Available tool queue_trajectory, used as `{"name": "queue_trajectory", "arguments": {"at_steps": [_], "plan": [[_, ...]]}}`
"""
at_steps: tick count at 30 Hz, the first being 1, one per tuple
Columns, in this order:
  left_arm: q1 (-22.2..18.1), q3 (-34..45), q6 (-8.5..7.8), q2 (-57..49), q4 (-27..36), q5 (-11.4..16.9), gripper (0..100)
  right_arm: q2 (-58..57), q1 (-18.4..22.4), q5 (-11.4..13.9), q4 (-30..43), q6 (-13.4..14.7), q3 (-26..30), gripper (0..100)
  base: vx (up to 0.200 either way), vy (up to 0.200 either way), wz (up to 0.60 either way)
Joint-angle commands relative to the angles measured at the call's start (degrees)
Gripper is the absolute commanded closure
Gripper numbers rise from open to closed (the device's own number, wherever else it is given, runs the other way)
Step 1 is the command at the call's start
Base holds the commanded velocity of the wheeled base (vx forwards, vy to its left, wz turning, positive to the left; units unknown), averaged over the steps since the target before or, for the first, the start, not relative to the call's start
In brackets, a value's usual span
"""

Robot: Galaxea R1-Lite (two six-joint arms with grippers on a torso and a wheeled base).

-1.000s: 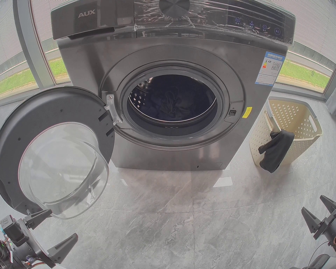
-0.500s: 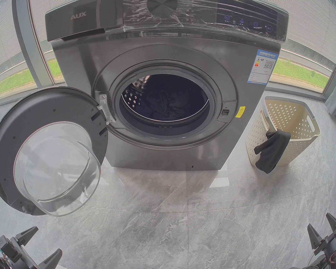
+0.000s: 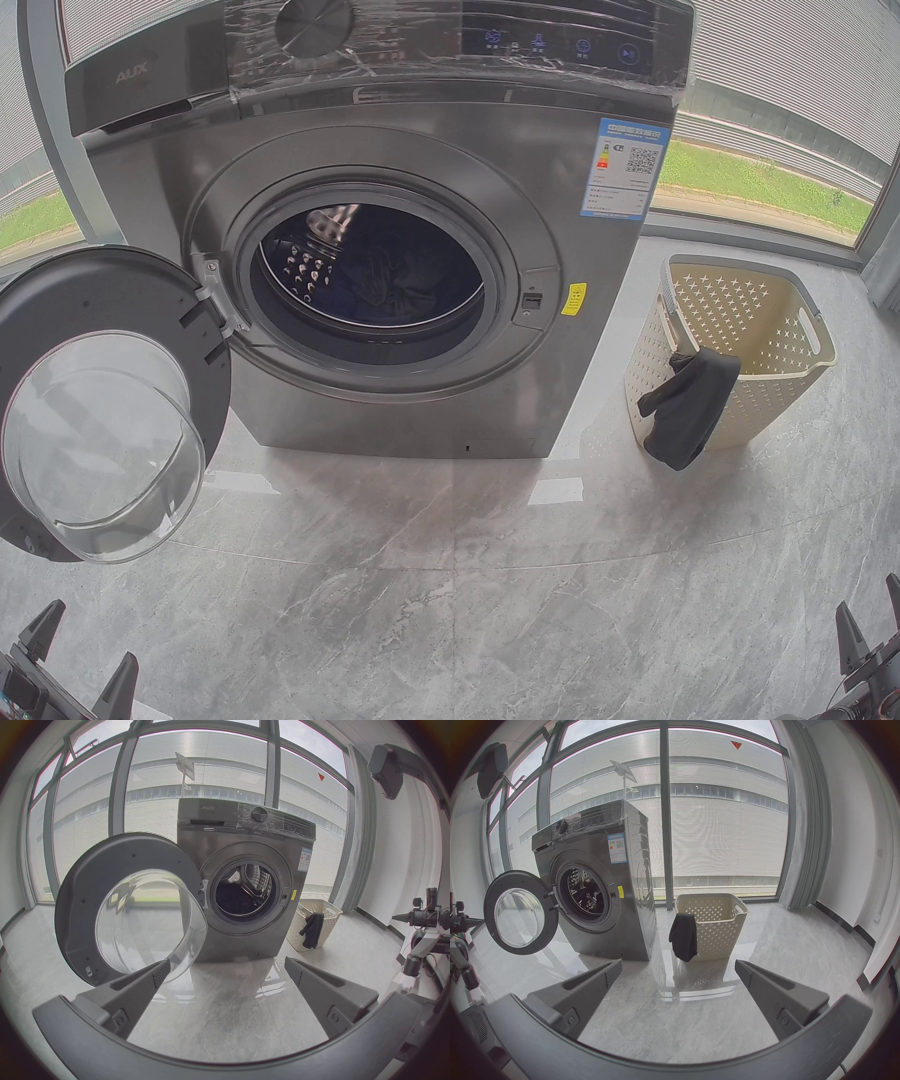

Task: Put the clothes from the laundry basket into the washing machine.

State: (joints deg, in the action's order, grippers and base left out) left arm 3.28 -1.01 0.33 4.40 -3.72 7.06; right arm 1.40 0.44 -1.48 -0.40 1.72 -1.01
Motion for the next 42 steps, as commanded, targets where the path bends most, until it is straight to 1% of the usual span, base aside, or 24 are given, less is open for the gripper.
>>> {"name": "queue_trajectory", "arguments": {"at_steps": [1,2,3,4,5,7,8,9,10,11,14,16,17,19,42], "plan": [[-3.46,1.01,-2.09,-4.4,0.55,0.15,0,-0.87,0.09,0.24,-0.04,-0.22,0.92,0,0.0,0.0,0.0],[-3.46,0.92,-2.35,-4.4,0.82,-0.82,0,-0.87,0.09,0.6,0.14,-0.31,0.92,0,0.0,0.0,0.0],[-3.19,0.92,-1.65,-4.31,0.82,-0.99,0,-0.87,0.09,0.6,0.14,-0.66,0.92,0,0.0,0.0,0.0],[-3.19,0.92,-1.56,-4.31,0.82,-0.91,0,-0.87,0.09,0.6,0.14,-0.84,0.92,0,0.0,0.0,0.0],[-3.28,0.92,-1.65,-4.31,0.99,-1.17,0,-0.87,0.09,0.68,0.14,-1.02,0.92,0,0.0,0.0,0.0],[-3.28,0.92,-2.35,-4.31,1.08,-1.96,0,-0.87,0.09,0.68,0.14,-1.02,0.92,0,0.0,0.0,0.0],[-3.46,1.01,-2.7,-4.31,3.28,-4.33,0,-0.87,0.09,0.68,0.14,-1.02,0.92,0,0.0,0.0,0.0],[-3.37,0.66,-2.17,-4.31,4.77,-5.83,0,-0.87,0.09,0.68,0.14,-0.93,0.92,0,0.0,0.0,0.0],[-3.37,0.48,-1.47,-4.31,5.65,-6.88,0,-0.87,0.09,0.68,0.23,-0.93,1.01,0,0.0,0.0,0.0],[-3.37,0.48,-1.3,-4.31,5.3,-7.15,0,-0.87,0.18,0.68,0.14,-1.02,0.92,0,0.0,0.0,0.0],[-3.28,0.92,-1.21,-4.31,3.81,-6.88,0,-0.87,0.18,0.77,0.23,-1.28,1.01,0,0.0,0.0,0.0],[-3.19,0.92,-0.59,-4.23,3.89,-6.44,0,-0.87,0.18,0.77,0.23,-1.28,1.01,0,0.0,0.0,0.0],[-3.19,0.92,-0.59,-4.23,3.81,-6.27,0,-0.87,0.18,0.77,0.23,-1.46,1.01,0,0.0,0.0,0.0],[-3.19,0.92,-0.94,-4.23,3.81,-6.27,0,-0.87,0.18,0.77,0.23,-1.54,0.92,0,0.0,-0.2,0.0],[-3.19,0.92,-1.03,-4.31,3.89,-6.36,0,-0.87,0.09,0.68,0.23,-0.93,1.01,0,0.0,-0.2,0.0]]}}
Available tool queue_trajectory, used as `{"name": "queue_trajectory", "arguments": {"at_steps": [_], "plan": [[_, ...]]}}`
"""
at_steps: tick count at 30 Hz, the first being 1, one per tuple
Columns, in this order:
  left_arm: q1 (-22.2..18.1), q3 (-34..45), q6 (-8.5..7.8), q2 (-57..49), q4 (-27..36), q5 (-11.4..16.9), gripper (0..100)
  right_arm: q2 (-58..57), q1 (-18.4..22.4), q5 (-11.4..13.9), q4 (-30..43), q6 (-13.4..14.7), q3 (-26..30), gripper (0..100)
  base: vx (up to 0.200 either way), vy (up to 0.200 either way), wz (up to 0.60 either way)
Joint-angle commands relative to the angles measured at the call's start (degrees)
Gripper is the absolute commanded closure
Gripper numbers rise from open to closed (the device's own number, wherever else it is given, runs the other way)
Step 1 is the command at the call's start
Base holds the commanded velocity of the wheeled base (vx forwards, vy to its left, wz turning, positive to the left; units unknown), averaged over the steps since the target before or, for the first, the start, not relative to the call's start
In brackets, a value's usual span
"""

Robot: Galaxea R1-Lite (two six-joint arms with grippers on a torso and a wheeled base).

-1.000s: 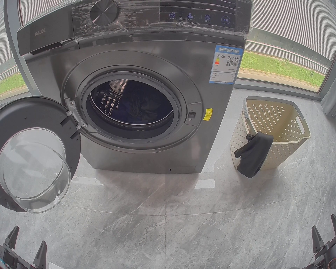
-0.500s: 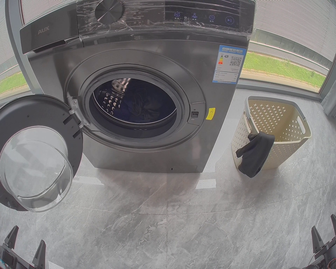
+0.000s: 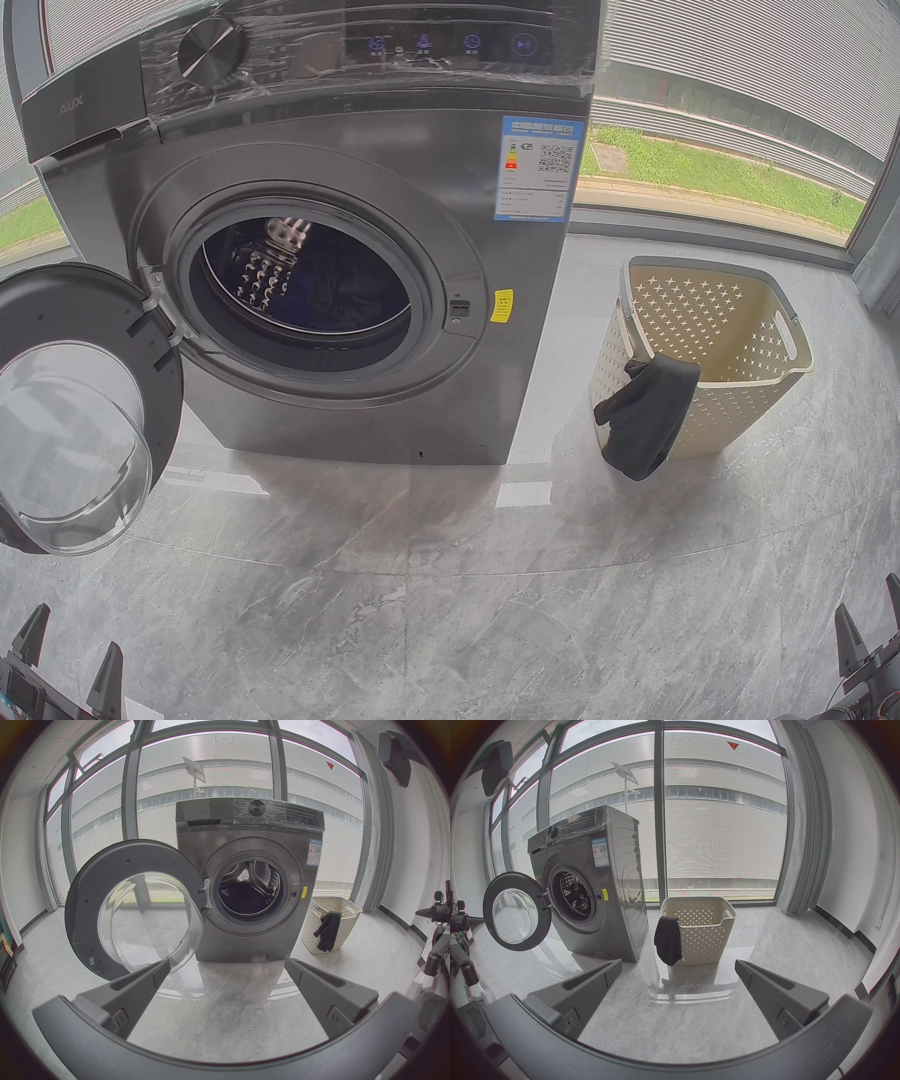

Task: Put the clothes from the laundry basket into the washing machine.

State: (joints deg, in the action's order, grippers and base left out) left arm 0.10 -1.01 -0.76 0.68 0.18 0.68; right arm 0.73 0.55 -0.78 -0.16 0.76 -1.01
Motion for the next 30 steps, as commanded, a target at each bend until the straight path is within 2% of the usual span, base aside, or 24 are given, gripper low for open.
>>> {"name": "queue_trajectory", "arguments": {"at_steps": [1,5,11,26,30], "plan": [[-0.01,0.92,0.05,-0.59,-0.01,0.02,0,-0.2,-0.02,-0.01,-0.02,0.04,0.92,0,0.0,-0.2,0.0],[-0.01,0.92,0.14,-0.59,-0.01,0.11,0,-0.2,-0.02,-0.01,-0.02,0.04,1.01,0,0.0,-0.2,0.0],[-0.01,0.92,0.49,-0.59,-0.09,0.11,0,-0.2,-0.02,-0.01,-0.02,0.04,0.92,0,0.0,0.0,0.0],[-0.01,0.92,0.49,-0.51,-0.09,0.2,0,-0.2,-0.02,-0.1,0.07,0.12,1.01,0,0.2,0.0,0.0],[-0.01,0.92,0.32,-0.51,-0.09,0.2,0,-0.2,-0.02,-0.1,0.07,0.04,1.01,0,0.0,0.0,0.0]]}}
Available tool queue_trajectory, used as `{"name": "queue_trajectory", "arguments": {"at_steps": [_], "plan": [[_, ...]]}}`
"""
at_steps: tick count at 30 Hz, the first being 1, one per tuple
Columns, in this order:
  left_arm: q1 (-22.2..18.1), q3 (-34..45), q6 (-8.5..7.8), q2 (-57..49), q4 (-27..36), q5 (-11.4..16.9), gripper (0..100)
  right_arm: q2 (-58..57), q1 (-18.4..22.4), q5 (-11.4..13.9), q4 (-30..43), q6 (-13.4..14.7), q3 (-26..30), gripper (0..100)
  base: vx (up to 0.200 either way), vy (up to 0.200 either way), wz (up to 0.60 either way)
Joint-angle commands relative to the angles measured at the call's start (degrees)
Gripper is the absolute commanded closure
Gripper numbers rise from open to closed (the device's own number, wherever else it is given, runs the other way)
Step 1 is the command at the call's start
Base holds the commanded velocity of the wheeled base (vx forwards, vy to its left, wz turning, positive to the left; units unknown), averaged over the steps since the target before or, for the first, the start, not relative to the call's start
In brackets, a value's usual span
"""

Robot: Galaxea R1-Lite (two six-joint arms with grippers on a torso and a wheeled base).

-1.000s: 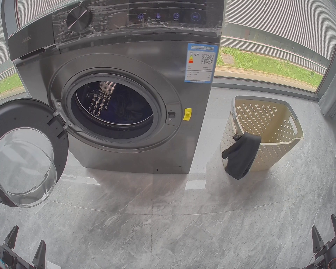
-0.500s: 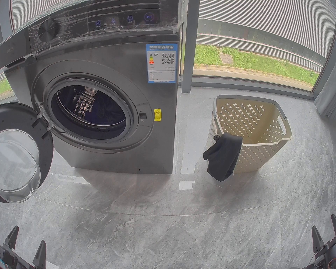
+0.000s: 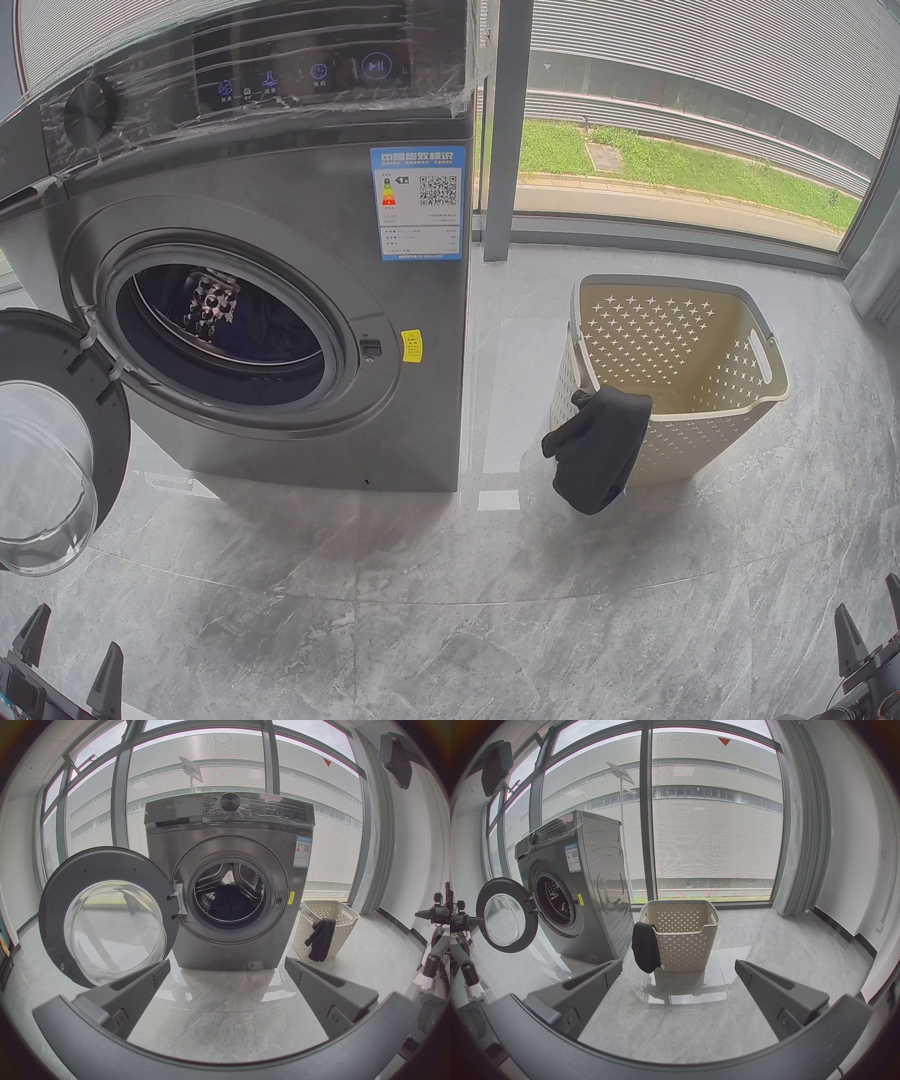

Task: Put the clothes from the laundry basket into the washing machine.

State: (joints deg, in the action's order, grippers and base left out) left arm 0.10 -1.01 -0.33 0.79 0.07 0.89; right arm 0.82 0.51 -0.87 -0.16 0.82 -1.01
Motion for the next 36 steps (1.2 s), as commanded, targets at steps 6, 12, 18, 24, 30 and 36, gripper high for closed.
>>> {"name": "queue_trajectory", "arguments": {"at_steps": [6,12,18,24,30,36], "plan": [[-0.01,0.92,-0.29,-0.62,0.1,-0.01,0,-0.29,0.1,0.07,0.07,-0.2,1.01,0,0.0,-0.133,0.0],[-0.01,0.92,-0.29,-0.62,0.1,-0.01,0,-0.29,0.1,-0.01,0.07,-0.29,0.92,0,0.0,-0.2,0.0],[-0.01,0.92,-0.29,-0.62,0.1,-0.01,0,-0.29,0.1,-0.01,0.07,-0.29,1.01,0,0.0,-0.2,0.0],[-0.01,0.92,-0.29,-0.62,0.01,-0.01,0,-0.29,0.1,0.07,0.07,-0.38,1.01,0,0.0,-0.067,0.0],[-0.01,0.92,-0.29,-0.62,0.01,-0.01,0,-0.29,0.1,0.07,0.07,-0.38,1.01,0,0.0,0.0,0.0],[-0.01,0.92,-0.37,-0.7,0.01,-0.01,0,-0.29,0.1,0.07,0.07,-0.47,1.01,0,0.0,-0.033,0.0]]}}
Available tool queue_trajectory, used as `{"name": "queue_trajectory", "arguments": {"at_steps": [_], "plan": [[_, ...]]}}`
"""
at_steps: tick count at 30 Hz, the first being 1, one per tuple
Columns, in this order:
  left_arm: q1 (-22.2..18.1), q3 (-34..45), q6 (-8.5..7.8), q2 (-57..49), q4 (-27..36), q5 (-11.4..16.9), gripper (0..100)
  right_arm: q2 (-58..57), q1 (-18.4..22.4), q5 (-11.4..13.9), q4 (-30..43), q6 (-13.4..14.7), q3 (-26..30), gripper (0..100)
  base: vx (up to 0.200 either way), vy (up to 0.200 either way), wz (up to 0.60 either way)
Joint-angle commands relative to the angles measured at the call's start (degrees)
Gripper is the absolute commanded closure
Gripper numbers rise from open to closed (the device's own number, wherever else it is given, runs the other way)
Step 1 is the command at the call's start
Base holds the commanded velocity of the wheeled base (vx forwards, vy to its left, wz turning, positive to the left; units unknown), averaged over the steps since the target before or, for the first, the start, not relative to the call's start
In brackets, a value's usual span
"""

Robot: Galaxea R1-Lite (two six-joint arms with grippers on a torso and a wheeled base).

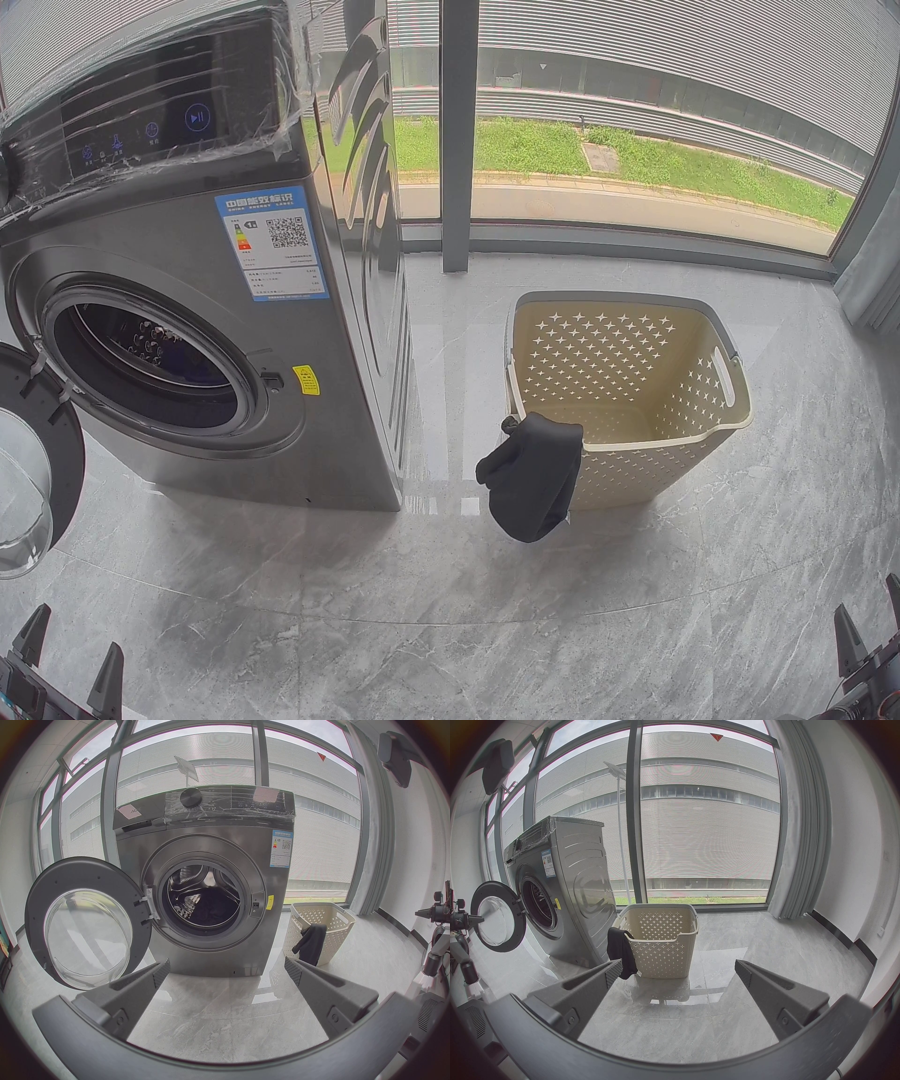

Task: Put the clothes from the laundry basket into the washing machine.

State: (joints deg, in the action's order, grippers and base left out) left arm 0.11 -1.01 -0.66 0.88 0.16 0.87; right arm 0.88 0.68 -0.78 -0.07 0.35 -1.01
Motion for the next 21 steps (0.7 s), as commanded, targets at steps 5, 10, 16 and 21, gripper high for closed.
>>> {"name": "queue_trajectory", "arguments": {"at_steps": [5,10,16,21], "plan": [[-0.02,0.92,0.13,-0.79,-0.07,0.01,0,-0.35,-0.07,-0.01,-0.01,0.0,1.01,0,0.0,-0.2,0.0],[-0.02,0.92,0.31,-0.79,0.02,0.01,0,-0.35,-0.07,-0.01,-0.01,0.0,0.92,0,0.0,0.0,0.0],[-0.02,0.92,0.22,-0.79,0.02,0.01,0,-0.35,-0.07,-0.01,-0.01,-0.09,1.01,0,0.0,0.0,0.0],[-0.02,0.92,0.22,-0.7,0.02,0.01,0,-0.35,-0.07,-0.01,-0.1,-0.09,1.01,0,0.0,-0.12,0.0]]}}
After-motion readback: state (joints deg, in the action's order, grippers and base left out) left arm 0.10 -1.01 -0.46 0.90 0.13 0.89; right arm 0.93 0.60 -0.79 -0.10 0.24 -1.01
